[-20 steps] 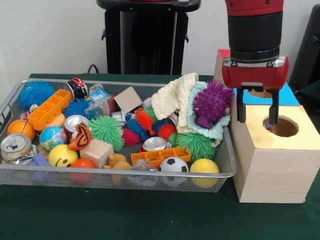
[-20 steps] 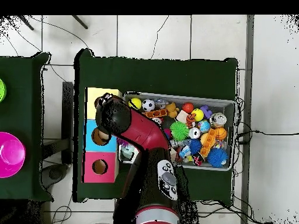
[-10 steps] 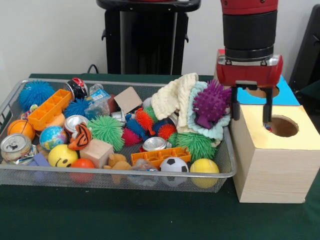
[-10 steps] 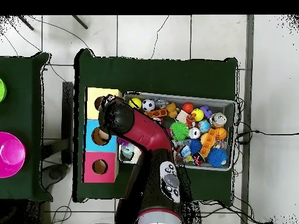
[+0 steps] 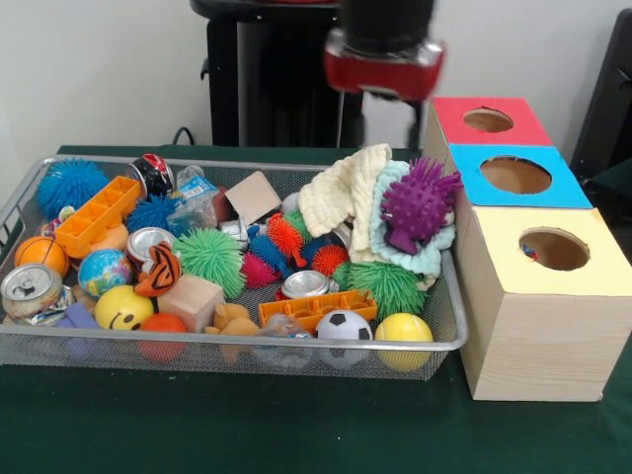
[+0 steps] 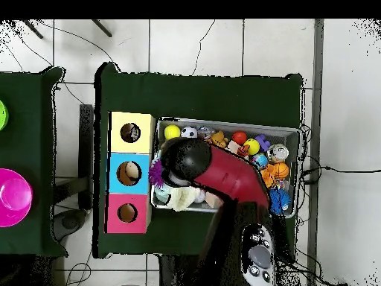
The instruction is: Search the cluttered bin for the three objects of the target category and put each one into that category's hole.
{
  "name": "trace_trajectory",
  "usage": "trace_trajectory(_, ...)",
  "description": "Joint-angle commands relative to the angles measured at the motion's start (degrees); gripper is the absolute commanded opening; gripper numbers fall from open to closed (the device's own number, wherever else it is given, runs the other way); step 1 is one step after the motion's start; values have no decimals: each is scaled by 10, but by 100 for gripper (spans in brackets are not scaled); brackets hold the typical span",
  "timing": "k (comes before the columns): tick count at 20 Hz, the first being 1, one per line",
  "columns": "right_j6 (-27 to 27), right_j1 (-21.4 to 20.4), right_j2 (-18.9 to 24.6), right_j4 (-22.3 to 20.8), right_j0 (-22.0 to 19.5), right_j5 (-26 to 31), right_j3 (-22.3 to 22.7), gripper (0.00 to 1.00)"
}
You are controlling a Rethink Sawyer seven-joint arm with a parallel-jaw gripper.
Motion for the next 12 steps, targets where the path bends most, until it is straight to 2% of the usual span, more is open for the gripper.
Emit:
trace_trajectory(1,-70,-34,-34,-119,-63,112,-21,100)
trace_trajectory(5,-99,-35,-8,-164,-117,41,24,100)
trace_trajectory(9,-111,-4,39,-204,-190,-89,73,100)
trace_trajectory(12,-111,22,73,-235,-232,-158,84,100)
